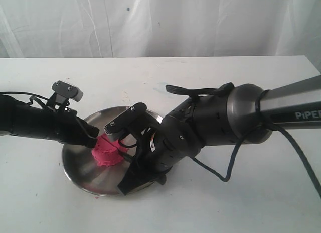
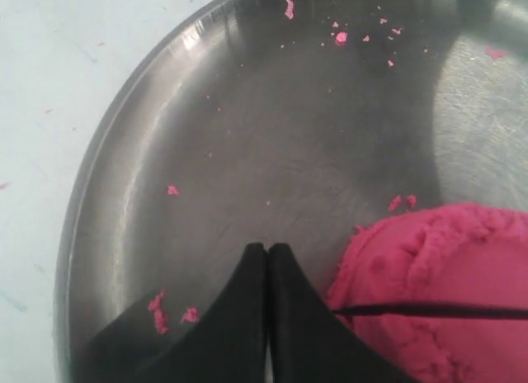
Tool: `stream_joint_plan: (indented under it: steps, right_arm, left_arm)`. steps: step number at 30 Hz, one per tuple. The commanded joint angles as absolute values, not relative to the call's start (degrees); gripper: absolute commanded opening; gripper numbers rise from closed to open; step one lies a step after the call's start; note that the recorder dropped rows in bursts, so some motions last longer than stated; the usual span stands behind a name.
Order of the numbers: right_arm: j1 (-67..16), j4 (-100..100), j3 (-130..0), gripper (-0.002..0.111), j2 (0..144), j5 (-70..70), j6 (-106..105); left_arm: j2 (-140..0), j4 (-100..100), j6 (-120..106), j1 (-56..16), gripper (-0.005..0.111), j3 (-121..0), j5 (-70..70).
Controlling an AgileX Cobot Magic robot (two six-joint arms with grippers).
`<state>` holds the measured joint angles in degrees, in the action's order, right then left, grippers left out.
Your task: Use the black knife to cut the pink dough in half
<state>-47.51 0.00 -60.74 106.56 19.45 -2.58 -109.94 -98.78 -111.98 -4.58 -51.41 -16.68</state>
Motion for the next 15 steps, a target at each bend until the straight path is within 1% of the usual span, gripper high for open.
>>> stream_joint_plan:
  steps: [1,9,15]
  right_arm:
    - [-47.5,0.0,-60.6,0.000,106.7,19.7,-2.7]
    - [-47.5,0.0,-60.6,0.000,106.7,20.4,-2.7]
    - [-47.5,0.0,-62.3,0.000,106.7,25.4,-2.7]
  left_arm:
    - [-110.8,-99.9,-112.5,-4.8,0.000,-50.8,-16.7]
    - [-104.1,-99.9,-111.5,-4.8,0.000,-51.7,-14.8]
    - [-104.0,-99.9,-110.5,-4.8,0.000,-51.7,-14.7]
